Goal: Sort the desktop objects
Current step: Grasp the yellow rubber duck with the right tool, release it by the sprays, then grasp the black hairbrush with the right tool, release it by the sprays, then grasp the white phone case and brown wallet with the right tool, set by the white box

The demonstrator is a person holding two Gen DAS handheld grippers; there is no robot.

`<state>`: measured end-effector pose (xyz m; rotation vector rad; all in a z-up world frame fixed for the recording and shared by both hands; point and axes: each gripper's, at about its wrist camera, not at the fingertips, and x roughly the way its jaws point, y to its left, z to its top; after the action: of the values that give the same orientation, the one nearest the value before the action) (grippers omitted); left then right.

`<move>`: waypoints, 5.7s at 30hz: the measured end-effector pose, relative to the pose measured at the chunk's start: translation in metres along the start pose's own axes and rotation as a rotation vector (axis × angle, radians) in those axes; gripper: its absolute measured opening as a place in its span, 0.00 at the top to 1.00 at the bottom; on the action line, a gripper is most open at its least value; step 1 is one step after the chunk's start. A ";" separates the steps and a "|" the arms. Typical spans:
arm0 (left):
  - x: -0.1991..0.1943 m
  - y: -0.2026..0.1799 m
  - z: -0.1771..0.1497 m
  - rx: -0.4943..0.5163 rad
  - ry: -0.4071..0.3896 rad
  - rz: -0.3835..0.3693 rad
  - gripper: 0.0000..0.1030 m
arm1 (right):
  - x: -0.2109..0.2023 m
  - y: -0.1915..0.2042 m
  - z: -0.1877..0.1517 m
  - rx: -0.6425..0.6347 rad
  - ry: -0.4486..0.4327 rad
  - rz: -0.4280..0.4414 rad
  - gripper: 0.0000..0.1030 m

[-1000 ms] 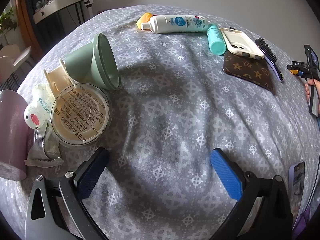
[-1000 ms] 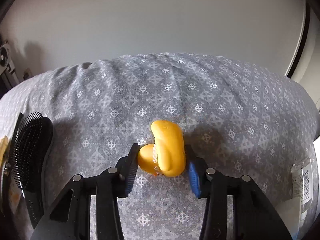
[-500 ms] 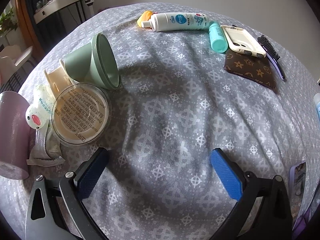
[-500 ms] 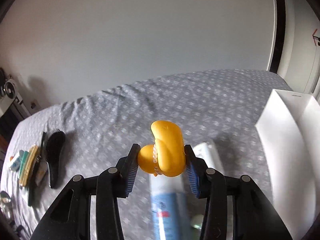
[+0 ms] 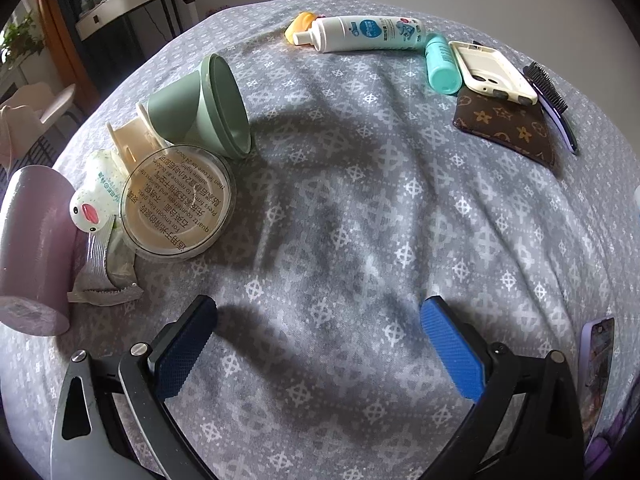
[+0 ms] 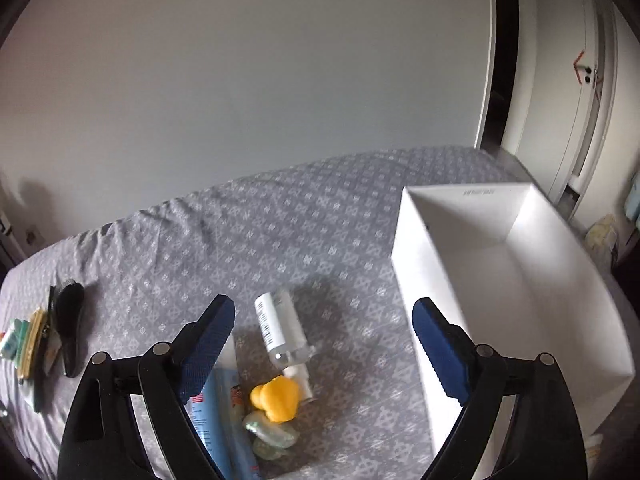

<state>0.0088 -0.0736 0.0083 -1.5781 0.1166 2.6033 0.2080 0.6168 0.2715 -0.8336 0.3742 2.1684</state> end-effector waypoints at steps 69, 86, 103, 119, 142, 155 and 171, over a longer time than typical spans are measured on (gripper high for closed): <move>0.006 0.000 0.005 0.004 -0.033 -0.035 0.00 | 0.015 0.127 -0.030 -0.124 0.066 0.333 0.38; 0.005 0.001 0.005 0.000 -0.031 -0.012 0.00 | 0.011 0.015 -0.027 -0.099 0.028 0.088 0.18; 0.004 -0.002 0.006 -0.003 -0.026 -0.009 0.00 | -0.049 0.217 -0.041 -0.276 -0.016 0.566 0.00; 0.008 -0.004 0.011 0.012 -0.057 -0.026 0.00 | 0.048 0.425 -0.159 -0.357 0.484 0.834 0.01; 0.009 -0.003 0.013 0.017 -0.072 -0.031 0.00 | 0.046 0.453 -0.154 -0.266 0.468 0.838 0.81; 0.010 -0.002 0.013 0.017 -0.070 -0.028 0.00 | -0.007 0.245 -0.083 -0.121 0.308 0.745 0.82; 0.007 -0.003 0.011 0.007 -0.068 -0.009 0.00 | 0.009 -0.055 -0.036 0.211 0.144 0.325 0.81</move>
<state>-0.0032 -0.0690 0.0072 -1.4829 0.1137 2.6430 0.2608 0.6401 0.2385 -0.8579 0.8468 2.3151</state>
